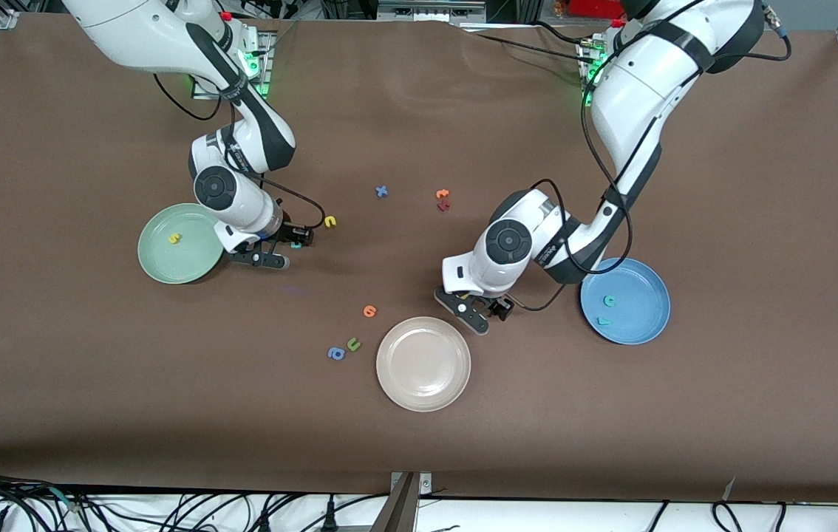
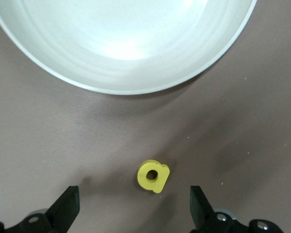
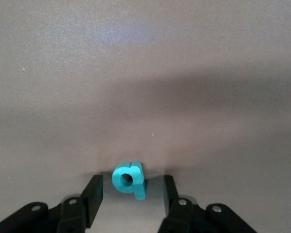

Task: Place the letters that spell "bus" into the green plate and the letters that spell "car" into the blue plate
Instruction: 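Grasp the yellow a with the left gripper while the right gripper grasps the q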

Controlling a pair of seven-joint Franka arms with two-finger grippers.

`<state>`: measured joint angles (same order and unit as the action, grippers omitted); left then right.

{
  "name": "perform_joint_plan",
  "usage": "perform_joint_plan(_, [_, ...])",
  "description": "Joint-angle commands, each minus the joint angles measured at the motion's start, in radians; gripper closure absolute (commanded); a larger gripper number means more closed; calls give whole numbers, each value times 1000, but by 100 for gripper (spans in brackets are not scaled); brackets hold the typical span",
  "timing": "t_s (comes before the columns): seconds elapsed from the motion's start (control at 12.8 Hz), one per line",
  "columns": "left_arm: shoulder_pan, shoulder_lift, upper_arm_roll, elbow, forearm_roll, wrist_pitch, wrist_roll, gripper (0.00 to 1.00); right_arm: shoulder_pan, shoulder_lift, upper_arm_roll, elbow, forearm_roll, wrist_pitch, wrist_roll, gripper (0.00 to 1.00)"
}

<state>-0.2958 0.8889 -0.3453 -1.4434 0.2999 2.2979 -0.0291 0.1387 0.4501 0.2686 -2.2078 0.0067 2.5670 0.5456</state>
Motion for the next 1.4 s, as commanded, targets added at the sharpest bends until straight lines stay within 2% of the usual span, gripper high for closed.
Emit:
perform_joint_plan(0.0, [-84,25,77,40,1,0,-11,1,2,-2,3,-10,-2,19,-1,53])
perform_joint_plan(0.31, [-112,28,91,40,21,29,1,12,7,-2,3,-7,-2,47,-1,53])
perform_joint_plan(0.47, [-111,31,91,40,57,38,5,24,21,4,3,-6,-2,77,-4,53])
perform_joint_plan(0.78, [-109,30,91,38,79,38,26,83,24,19,0,-7,-7,94,-12,53])
perform_joint_plan(0.86, [-103,27,91,38,84,38,28,88,24,19,-2,-7,-11,94,-16,53])
perform_joint_plan(1.17, [-33,-31,74,28,68,-18,67,90,22,25,-16,-4,-45,94,-19,53])
perform_joint_plan(1.33, [51,-67,19,23,68,-115,78,86,22,27,-16,-4,-48,101,-19,53])
